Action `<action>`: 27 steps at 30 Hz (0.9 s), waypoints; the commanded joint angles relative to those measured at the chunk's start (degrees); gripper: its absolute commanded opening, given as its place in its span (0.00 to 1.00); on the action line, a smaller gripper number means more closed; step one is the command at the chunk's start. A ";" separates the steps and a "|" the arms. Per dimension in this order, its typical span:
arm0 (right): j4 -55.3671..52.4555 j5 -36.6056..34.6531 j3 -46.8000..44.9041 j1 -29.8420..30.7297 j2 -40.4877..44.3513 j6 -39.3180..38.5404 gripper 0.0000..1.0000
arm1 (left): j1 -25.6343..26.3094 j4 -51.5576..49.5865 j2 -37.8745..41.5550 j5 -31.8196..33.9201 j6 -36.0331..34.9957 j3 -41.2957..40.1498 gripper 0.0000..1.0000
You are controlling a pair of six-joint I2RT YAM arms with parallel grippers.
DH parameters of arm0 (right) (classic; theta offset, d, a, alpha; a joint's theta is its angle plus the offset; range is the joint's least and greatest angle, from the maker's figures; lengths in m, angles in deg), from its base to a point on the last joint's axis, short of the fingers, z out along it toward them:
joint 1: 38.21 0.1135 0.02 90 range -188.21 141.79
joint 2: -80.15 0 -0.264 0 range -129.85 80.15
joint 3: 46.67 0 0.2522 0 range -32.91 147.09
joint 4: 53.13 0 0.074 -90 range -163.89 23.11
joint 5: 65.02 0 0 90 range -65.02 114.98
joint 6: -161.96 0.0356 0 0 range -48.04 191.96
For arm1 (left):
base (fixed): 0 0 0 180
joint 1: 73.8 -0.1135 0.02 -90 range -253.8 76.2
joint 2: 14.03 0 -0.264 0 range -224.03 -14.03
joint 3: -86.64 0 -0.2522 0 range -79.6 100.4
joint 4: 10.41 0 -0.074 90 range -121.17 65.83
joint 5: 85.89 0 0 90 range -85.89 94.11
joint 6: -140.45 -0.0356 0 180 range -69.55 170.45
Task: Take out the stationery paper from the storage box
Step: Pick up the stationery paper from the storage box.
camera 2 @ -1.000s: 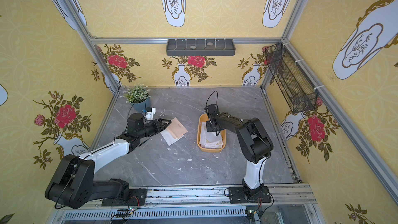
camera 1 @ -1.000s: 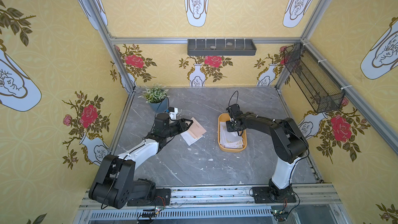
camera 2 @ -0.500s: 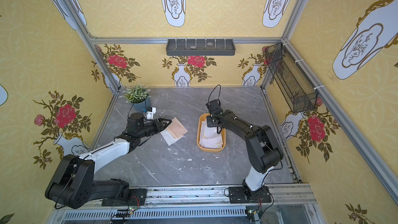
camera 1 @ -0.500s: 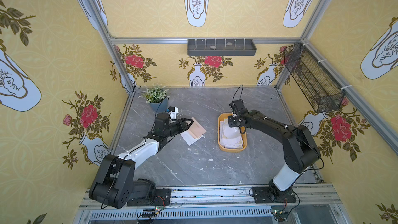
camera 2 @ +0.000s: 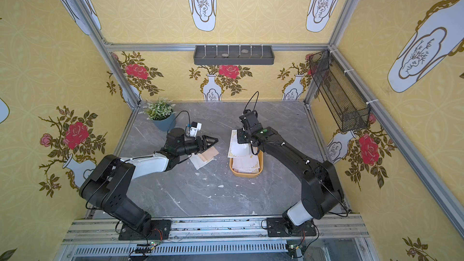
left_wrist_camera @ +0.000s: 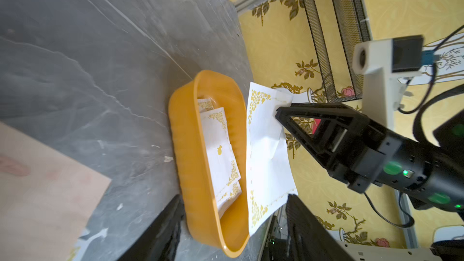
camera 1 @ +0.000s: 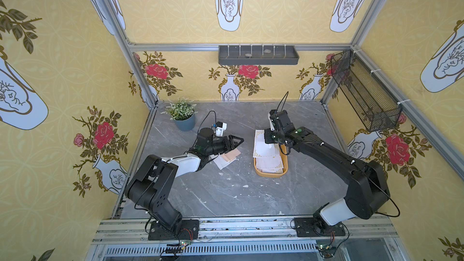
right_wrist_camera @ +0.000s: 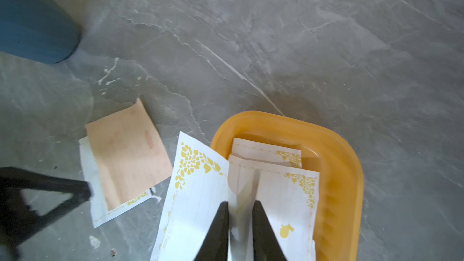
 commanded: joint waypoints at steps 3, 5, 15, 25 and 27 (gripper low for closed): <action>0.47 0.42 1.26 2.26 -0.13 0.91 0.19 | 3.17 5.73 -5.21 -3.14 2.16 4.24 0.66; 0.54 0.20 1.54 2.82 -0.32 0.95 0.19 | 3.96 5.73 -6.11 -3.19 2.14 5.11 0.66; 0.95 -0.43 1.76 3.16 0.25 0.90 0.19 | 5.04 6.25 -8.02 -4.04 2.35 6.55 0.45; 0.67 -1.09 1.63 3.19 0.56 0.75 0.22 | 5.15 6.82 -8.04 -5.55 2.31 6.76 0.02; 0.77 -1.66 1.26 3.12 1.41 0.94 0.25 | 5.15 6.82 -7.39 -5.58 1.94 6.42 0.00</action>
